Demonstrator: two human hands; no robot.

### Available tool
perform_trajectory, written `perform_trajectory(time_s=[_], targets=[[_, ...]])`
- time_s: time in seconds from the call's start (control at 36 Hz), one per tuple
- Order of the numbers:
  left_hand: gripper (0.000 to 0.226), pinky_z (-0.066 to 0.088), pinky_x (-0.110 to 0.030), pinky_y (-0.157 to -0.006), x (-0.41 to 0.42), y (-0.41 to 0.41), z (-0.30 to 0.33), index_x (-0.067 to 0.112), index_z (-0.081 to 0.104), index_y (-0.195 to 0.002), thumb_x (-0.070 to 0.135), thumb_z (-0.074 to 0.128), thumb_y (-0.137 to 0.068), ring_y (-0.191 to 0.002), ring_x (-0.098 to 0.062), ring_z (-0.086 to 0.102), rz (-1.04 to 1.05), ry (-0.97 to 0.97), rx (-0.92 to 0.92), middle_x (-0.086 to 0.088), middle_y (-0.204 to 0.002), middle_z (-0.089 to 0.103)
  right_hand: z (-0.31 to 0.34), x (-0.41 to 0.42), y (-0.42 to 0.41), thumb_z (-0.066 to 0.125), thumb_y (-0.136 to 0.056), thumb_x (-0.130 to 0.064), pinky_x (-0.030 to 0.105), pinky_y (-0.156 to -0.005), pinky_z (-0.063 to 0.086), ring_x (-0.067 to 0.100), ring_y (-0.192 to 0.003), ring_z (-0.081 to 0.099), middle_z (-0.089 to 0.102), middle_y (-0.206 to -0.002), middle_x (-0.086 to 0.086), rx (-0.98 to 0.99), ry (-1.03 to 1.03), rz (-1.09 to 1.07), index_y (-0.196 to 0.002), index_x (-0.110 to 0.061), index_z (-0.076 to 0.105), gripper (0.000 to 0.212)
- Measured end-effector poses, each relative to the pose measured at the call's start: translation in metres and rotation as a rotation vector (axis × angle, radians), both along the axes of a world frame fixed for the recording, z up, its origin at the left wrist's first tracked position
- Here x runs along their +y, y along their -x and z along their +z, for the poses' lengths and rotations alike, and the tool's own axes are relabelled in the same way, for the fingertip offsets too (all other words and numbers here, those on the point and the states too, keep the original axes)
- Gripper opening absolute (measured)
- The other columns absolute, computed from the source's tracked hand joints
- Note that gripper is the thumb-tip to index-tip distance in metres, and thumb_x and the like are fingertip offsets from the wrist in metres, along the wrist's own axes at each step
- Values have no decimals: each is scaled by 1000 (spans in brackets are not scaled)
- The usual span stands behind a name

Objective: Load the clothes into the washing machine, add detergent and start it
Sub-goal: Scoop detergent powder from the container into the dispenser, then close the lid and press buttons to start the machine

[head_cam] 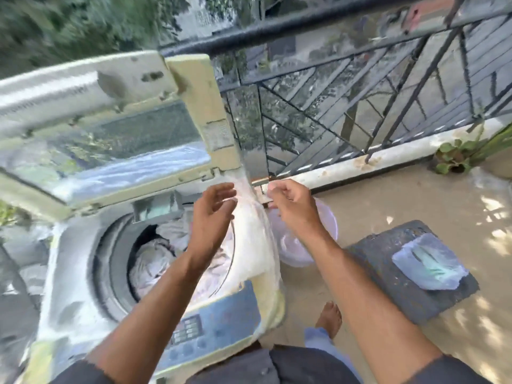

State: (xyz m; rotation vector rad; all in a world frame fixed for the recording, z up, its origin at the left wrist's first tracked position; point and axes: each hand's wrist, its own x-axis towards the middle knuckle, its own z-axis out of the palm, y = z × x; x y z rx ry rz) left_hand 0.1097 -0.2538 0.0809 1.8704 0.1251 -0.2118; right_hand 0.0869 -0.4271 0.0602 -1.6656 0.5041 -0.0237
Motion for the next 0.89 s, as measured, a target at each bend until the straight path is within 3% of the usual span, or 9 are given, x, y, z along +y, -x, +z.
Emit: perform_trajectory(time_s=[0.11,0.22,0.31,0.42,0.5,0.58,0.72,0.81,0.89], targets=[[28,60,-40,-87,52,-2,-7,11,70,-127,3,59,-102,-103,-17,70,152,91,89,-4,-117,75,5,48,-18,63,-98,-29,36,-75,52,18,-79,74,78,-95,6,46,-42,101,-84,-30,70,15],[28,60,-55,-99,103,-4,-22,1,68,-127,14,62,-102,-113,-31,68,322,379,321,-19,-124,73,-3,95,-33,62,-99,-21,36,-71,53,18,-75,69,75,-94,11,120,-86,203,-86,-24,70,16],[32,67,-41,-78,139,-3,-33,2,67,-128,21,61,-103,-118,-33,67,410,506,410,-17,-129,70,-15,129,-46,60,-100,-20,36,-71,53,22,-79,67,75,-105,17,225,-126,304,-97,-21,71,11],[31,54,-54,-109,173,-8,-49,5,63,-130,22,58,-105,-133,-39,59,481,592,475,-18,-142,62,-35,163,-66,61,-104,-23,44,-79,60,31,-89,70,73,-114,17,380,-277,309,-125,-7,61,27],[25,51,-53,-111,190,-15,-55,8,60,-130,20,54,-109,-135,-37,55,510,648,511,-15,-140,58,-49,184,-79,57,-105,-23,41,-75,58,34,-94,68,71,-111,16,464,-357,253,-130,-2,56,32],[17,57,-47,-95,202,-24,-61,14,64,-107,18,48,-112,-126,-33,57,479,678,558,-8,-124,61,-58,202,-90,52,-108,-23,39,-74,55,34,-103,65,65,-111,14,535,-396,221,-135,-3,53,34],[22,52,-51,-108,222,-42,-85,17,62,-102,18,44,-114,-114,-30,60,480,655,590,-8,-125,59,-75,226,-102,48,-110,-20,46,-93,53,40,-117,62,59,-130,22,576,-464,133,-141,0,48,37],[20,53,-50,-106,229,-54,-98,14,63,-104,16,45,-113,-108,-28,63,511,643,595,-7,-127,59,-83,238,-106,36,-113,-17,46,-104,52,39,-128,60,58,-136,22,572,-481,93,-137,2,48,32],[14,54,-49,-106,233,-64,-109,11,64,-107,13,51,-111,-113,-31,61,548,604,593,-9,-127,61,-91,247,-107,35,-113,-14,41,-83,57,36,-111,66,65,-117,16,568,-490,42,-147,0,46,38]])
